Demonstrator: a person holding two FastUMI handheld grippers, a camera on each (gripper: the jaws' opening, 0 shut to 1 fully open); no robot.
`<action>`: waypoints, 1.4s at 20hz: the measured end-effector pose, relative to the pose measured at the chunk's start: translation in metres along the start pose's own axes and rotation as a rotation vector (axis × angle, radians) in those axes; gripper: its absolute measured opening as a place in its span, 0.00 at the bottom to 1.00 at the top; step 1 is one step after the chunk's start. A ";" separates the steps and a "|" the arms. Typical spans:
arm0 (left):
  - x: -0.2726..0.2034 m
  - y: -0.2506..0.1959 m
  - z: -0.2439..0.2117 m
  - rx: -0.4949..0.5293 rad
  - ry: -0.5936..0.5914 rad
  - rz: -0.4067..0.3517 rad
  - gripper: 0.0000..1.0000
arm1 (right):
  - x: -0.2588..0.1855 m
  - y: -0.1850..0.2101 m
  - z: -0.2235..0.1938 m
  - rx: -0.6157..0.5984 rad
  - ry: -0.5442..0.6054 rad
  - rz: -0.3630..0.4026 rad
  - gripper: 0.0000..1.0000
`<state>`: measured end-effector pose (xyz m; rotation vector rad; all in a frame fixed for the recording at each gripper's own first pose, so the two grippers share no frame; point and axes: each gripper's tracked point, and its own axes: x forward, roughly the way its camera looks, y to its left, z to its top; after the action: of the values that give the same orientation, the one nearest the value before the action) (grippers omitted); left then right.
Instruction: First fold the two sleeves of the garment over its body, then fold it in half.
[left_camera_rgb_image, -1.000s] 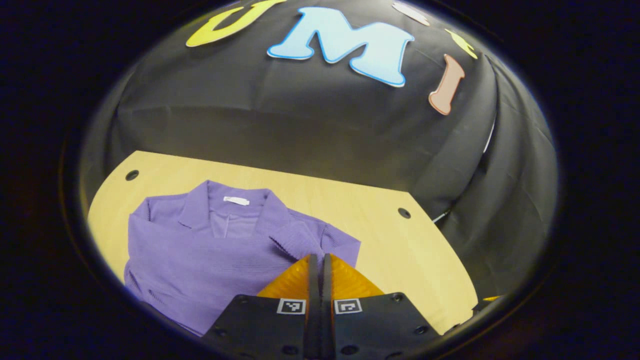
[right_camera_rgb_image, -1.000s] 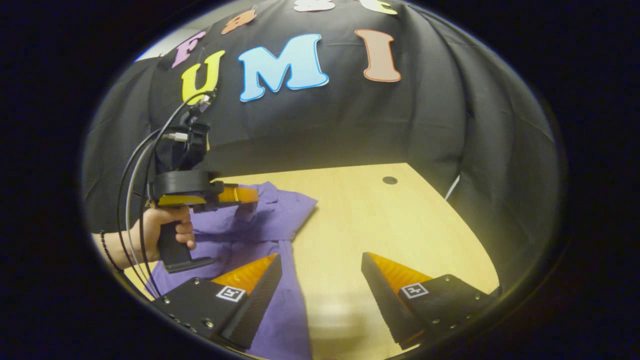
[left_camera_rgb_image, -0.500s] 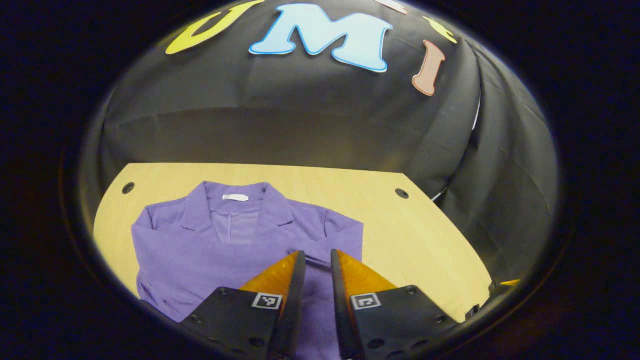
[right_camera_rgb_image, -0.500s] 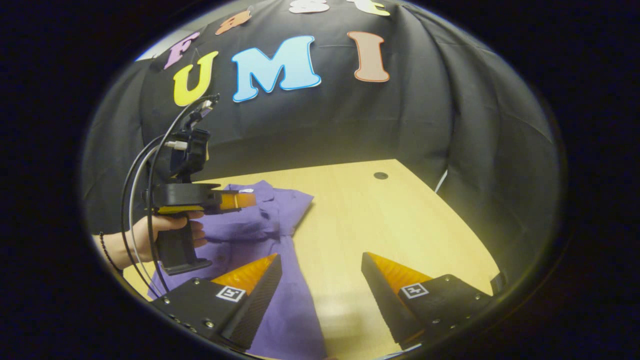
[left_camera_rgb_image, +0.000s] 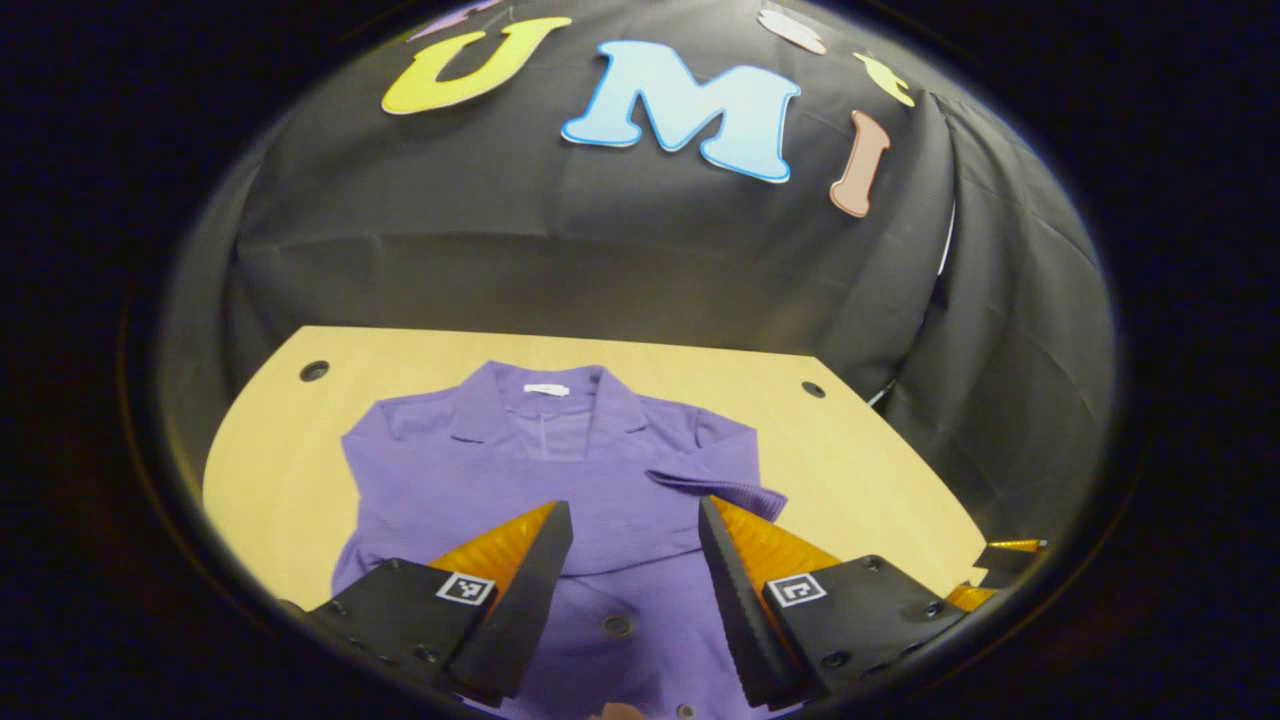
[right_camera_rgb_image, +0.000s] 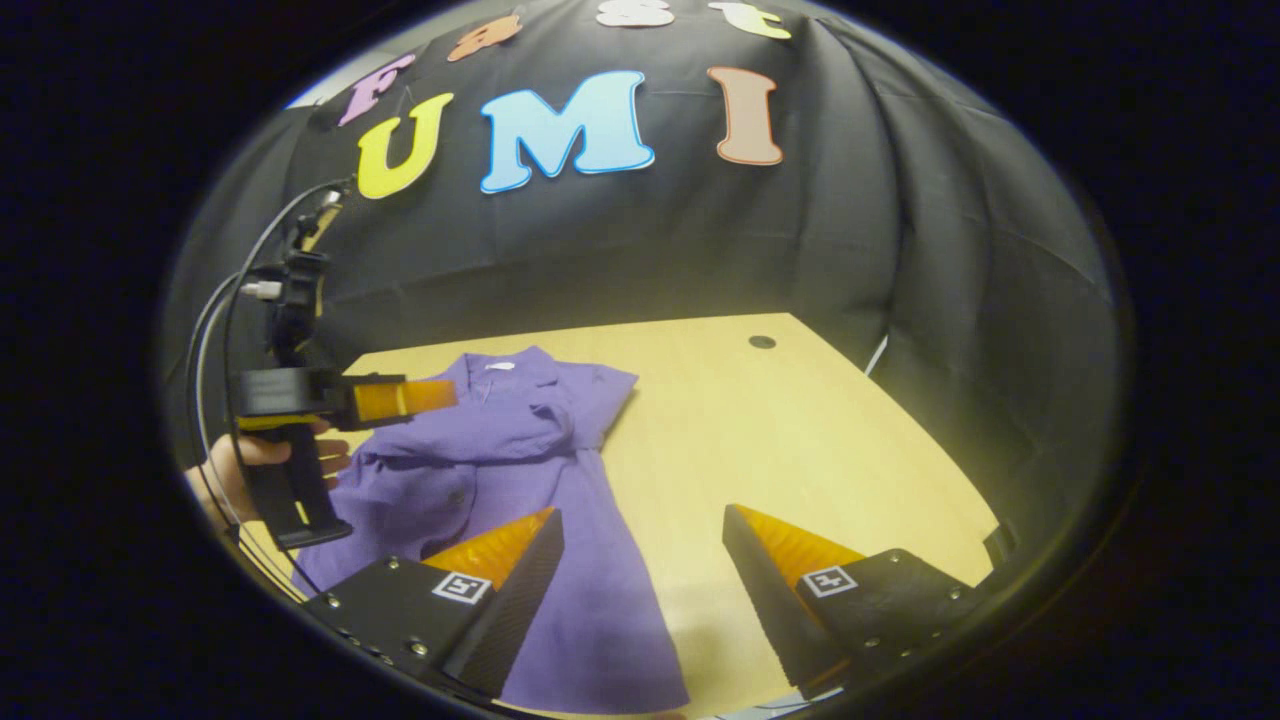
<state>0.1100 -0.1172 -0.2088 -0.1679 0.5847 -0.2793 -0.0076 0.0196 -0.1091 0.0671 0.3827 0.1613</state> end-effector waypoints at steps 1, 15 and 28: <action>-0.015 0.013 -0.003 0.015 -0.007 0.017 0.86 | -0.001 0.004 -0.007 -0.011 0.008 0.001 0.96; -0.190 0.137 -0.142 0.033 0.118 0.159 0.92 | -0.030 0.021 -0.115 -0.084 0.177 -0.032 0.97; -0.270 0.183 -0.233 -0.045 0.197 0.196 0.93 | -0.033 0.011 -0.173 0.004 0.282 -0.095 0.97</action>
<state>-0.1977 0.1216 -0.3027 -0.1261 0.7975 -0.0923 -0.1043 0.0305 -0.2558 0.0300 0.6667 0.0762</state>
